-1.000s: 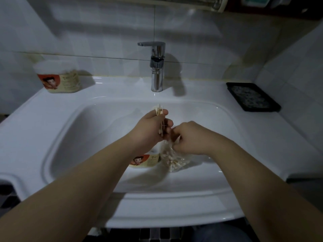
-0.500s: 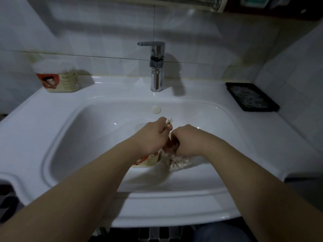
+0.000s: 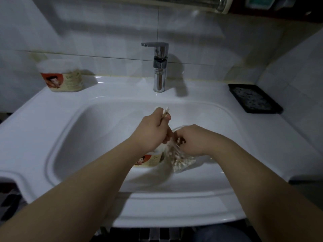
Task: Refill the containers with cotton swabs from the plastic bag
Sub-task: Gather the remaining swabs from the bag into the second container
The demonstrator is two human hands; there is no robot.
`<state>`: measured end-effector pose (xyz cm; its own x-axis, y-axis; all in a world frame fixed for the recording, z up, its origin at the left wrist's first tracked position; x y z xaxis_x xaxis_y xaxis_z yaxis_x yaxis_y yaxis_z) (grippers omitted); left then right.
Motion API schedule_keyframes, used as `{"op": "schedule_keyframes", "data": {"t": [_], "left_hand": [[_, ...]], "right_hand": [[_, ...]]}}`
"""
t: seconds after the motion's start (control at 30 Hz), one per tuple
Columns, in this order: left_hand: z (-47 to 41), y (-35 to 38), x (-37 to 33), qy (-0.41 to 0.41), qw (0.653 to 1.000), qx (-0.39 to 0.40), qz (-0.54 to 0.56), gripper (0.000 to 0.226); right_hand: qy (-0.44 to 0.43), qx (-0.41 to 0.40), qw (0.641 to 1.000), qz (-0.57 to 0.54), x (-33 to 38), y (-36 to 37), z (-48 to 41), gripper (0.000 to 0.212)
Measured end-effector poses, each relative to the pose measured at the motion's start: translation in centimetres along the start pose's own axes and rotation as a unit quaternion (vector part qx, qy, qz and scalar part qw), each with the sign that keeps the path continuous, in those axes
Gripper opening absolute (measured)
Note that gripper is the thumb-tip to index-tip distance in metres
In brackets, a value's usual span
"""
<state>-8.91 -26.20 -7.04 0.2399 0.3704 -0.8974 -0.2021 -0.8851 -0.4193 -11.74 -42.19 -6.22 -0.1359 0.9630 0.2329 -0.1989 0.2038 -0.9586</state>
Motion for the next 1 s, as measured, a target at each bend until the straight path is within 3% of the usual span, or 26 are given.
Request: {"op": "schedule_keyframes", "data": {"t": [0.17, 0.4, 0.53, 0.77, 0.87, 1.0], "left_hand": [[0.2, -0.1, -0.2, 0.008, 1.0, 0.006, -0.001, 0.02], [0.8, 0.0, -0.7, 0.028, 0.998, 0.045, 0.025, 0.019], [0.9, -0.1, -0.6, 0.053, 0.996, 0.068, -0.009, 0.017], [0.3, -0.3, 0.0, 0.059, 0.996, 0.018, -0.057, 0.017], [0.3, -0.4, 0.1, 0.054, 0.996, 0.017, -0.073, 0.017], [0.7, -0.3, -0.2, 0.05, 0.995, 0.04, -0.076, 0.016]], "right_hand": [[-0.01, 0.089, 0.994, 0.062, 0.6, 0.6, 0.1, 0.024], [-0.016, -0.009, 1.0, 0.018, 0.1, 0.2, 0.2, 0.019], [-0.024, -0.031, 0.999, 0.026, 0.2, -0.2, 0.4, 0.028], [-0.006, -0.098, 0.995, 0.023, -0.2, -0.7, 0.5, 0.024], [-0.009, -0.091, 0.996, 0.011, 0.0, -0.9, 0.8, 0.03], [0.001, -0.023, 1.0, 0.021, 0.1, -0.8, 1.2, 0.018]]}}
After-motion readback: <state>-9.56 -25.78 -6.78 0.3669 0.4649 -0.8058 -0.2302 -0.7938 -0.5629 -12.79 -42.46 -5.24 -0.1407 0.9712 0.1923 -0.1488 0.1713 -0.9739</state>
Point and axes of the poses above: each hand's wrist, its own z-axis away from the middle knuckle, its own y-axis out of the palm, x = y × z, the point moved 1 cm from there along -z, towards the middle knuckle, and after that the axes turned 6 degrees about -x, right-handed, at the moved point
